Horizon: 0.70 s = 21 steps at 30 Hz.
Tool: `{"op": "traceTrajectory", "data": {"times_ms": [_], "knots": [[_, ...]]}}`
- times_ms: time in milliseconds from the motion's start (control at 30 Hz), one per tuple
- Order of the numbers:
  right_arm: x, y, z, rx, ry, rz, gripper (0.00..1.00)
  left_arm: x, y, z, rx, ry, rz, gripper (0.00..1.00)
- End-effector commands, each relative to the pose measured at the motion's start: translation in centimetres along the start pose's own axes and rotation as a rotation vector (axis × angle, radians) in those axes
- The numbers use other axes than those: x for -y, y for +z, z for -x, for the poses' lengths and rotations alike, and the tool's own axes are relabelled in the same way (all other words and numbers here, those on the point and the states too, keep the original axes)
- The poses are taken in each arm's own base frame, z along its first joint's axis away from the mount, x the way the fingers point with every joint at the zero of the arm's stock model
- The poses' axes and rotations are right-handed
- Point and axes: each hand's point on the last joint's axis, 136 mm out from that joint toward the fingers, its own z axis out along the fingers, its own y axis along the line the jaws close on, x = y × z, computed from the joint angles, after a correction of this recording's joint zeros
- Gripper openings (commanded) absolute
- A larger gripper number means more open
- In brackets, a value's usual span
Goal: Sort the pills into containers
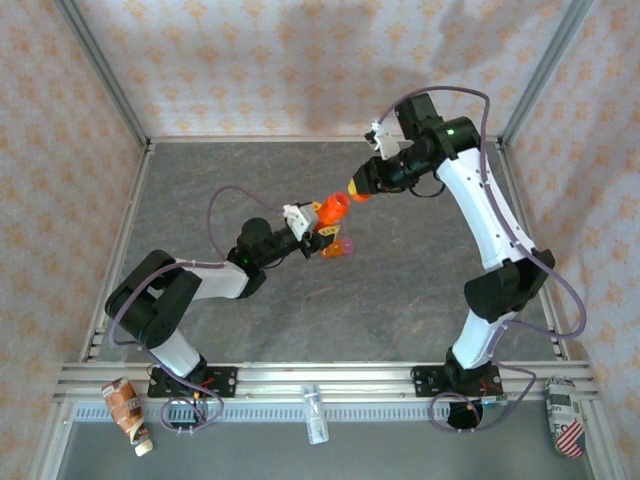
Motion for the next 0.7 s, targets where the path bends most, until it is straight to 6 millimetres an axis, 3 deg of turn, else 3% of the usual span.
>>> {"op": "traceTrajectory", "data": {"times_ms": [0, 667], "knots": [[-1.0, -0.2, -1.0, -0.057, -0.047, 0.049, 0.38, 0.0, 0.6, 1.3, 0.029, 0.087, -0.023, 0.0], [-0.6, 2.5, -2.5, -0.148, -0.009, 0.124, 0.36, 1.1, 0.9, 1.8, 0.002, 0.148, -0.05, 0.0]]}}
